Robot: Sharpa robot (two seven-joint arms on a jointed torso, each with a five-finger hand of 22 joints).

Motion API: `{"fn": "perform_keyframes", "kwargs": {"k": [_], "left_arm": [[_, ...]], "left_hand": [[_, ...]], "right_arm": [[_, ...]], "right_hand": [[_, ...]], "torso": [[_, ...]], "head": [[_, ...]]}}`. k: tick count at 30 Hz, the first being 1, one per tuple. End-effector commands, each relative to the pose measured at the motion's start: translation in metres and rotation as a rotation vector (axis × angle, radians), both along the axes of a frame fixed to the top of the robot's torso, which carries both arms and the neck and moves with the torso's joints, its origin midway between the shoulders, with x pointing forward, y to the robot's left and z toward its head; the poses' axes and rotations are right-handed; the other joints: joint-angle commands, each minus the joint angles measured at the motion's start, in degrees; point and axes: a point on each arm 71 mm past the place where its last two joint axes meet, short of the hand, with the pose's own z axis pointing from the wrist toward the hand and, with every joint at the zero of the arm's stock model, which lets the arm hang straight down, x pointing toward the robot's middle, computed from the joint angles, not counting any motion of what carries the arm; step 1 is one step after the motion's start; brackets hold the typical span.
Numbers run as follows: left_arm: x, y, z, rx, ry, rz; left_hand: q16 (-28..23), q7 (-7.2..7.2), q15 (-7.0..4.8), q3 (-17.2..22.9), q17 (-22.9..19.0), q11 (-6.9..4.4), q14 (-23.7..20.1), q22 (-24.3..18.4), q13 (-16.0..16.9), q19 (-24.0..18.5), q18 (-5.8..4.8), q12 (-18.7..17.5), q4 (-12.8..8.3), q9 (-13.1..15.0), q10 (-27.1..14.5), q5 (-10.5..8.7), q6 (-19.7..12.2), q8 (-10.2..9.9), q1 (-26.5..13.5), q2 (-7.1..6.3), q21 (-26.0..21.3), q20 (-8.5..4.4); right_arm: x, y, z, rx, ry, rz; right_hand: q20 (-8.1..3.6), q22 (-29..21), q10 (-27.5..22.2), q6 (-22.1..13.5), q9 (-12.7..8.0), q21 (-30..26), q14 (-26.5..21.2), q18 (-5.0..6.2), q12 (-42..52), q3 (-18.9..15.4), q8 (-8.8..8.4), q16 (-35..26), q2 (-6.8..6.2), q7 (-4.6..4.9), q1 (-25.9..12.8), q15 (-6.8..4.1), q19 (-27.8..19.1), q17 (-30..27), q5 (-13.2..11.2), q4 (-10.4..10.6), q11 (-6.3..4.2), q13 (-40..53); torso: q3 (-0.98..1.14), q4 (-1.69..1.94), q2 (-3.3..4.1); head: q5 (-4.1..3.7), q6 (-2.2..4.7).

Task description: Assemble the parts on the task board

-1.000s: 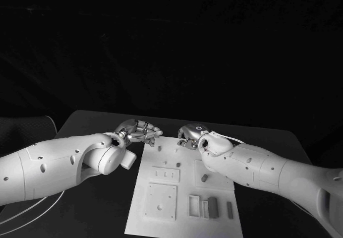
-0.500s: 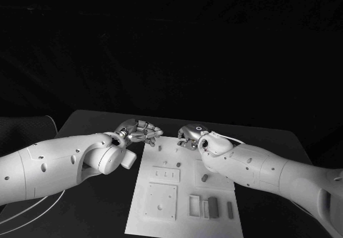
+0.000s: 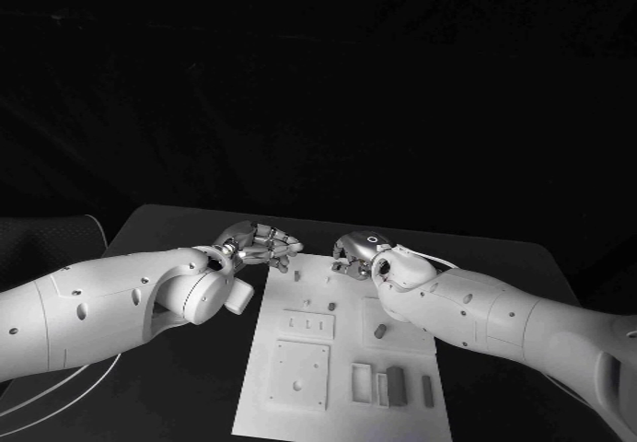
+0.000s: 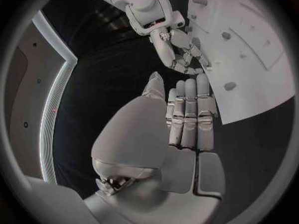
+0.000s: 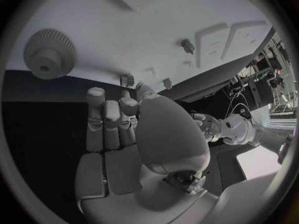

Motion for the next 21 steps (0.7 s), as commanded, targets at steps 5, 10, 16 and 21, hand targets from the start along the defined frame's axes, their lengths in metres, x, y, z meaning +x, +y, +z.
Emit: {"fn": "perform_keyframes", "kwargs": {"k": [5,10,16,21], "left_arm": [[0.0003,-0.0014,0.0013,-0.005,-0.004,-0.004],[0.0004,-0.0015,0.0011,-0.005,-0.003,-0.004],[0.0004,-0.0021,0.001,-0.004,-0.002,-0.006],[0.0003,-0.0027,0.001,-0.004,-0.001,-0.007]], "left_hand": [[0.1,0.18,-0.06,0.1,0.1,-0.06,-0.3,0.1,0.1,-0.1,0.96,0.2,0.0,0.1,-0.5,-0.01,-0.4,-0.4,0.4,-0.03,-0.2,-0.47],[0.1,0.21,-0.06,0.0,0.1,-0.03,-0.3,0.1,0.1,-0.1,0.96,0.2,0.0,0.1,-0.6,-0.01,-0.5,-0.5,0.4,-0.05,-0.2,-0.47],[0.1,0.26,-0.06,0.0,0.1,0.01,-0.3,0.1,0.1,-0.1,0.96,0.1,0.0,0.1,-0.7,-0.01,-0.6,-0.5,0.4,-0.08,-0.3,-0.46],[0.1,0.28,-0.05,0.0,0.1,0.03,-0.3,0.1,0.1,-0.1,0.96,0.1,0.0,0.1,-0.8,0.0,-0.7,-0.6,0.4,-0.08,-0.3,-0.46]], "right_arm": [[-0.0009,0.0001,-0.0033,-0.006,0.043,0.019],[0.0004,-0.0023,-0.0051,-0.019,0.062,0.015],[0.0014,-0.0021,-0.0056,-0.025,0.067,0.012],[0.0023,-0.0021,-0.0058,-0.028,0.068,0.012]], "right_hand": [[-0.14,1.0,0.0,-1.5,-0.5,0.1,0.2,4.8,0.6,-0.1,-0.88,0.2,-0.97,0.5,-1.2,-0.27,-0.4,-0.5,-0.8,0.4,0.67,0.0],[-0.05,1.0,-0.2,-2.5,-0.8,0.0,0.0,4.8,0.5,0.1,-1.47,0.2,-1.25,0.69,-1.7,-0.05,-0.6,-0.5,-1.2,0.3,0.87,-0.1],[0.06,1.0,-0.4,-3.6,-1.1,-0.2,-0.4,4.8,0.5,0.5,-2.08,0.2,-1.22,0.63,-1.6,-0.06,-0.9,-0.5,-1.6,0.1,0.83,-0.2],[0.1,1.0,-0.5,-4.1,-1.2,-0.2,-0.6,4.8,0.5,0.8,-2.28,0.2,-1.01,0.43,-1.2,-0.19,-1.0,-0.5,-1.5,-0.2,0.65,-0.2]], "torso": [[0.02,-0.06,0.03],[0.02,0.01,0.02],[0.03,0.01,0.02],[-0.01,0.0,0.01]], "head": [[-0.07,-0.03],[-0.12,0.04],[-0.13,0.09],[-0.2,0.13]]}}
